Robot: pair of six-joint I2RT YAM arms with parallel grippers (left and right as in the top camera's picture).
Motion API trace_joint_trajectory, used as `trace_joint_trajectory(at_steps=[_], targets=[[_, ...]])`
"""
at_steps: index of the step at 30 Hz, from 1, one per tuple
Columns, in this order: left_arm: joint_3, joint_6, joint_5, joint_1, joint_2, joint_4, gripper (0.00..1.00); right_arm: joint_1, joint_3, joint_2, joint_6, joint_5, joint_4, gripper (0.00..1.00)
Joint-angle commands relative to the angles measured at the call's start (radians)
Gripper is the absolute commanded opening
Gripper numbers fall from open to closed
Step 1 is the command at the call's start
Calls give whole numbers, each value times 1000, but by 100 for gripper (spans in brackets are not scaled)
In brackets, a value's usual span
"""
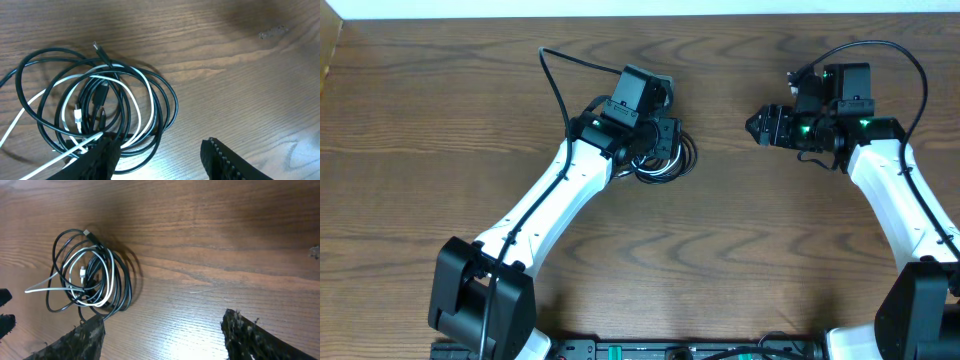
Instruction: Untangle cables
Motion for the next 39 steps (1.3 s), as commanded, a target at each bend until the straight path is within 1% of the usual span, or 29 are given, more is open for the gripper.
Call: trace_joint_trajectory(at_steps=[1, 14, 23, 39], targets=[[3, 45, -18, 4, -16, -13, 57, 2, 10, -12, -15, 9, -1, 73], [3, 56, -14, 0, 87, -58, 58, 2, 10, -12, -17, 28, -2, 74], [3, 144, -13, -42, 97, -57, 58, 2, 10, -11, -17, 32, -2, 75], [3, 144, -13, -80, 222, -36, 58, 2, 10, -12, -17, 31, -2, 75]])
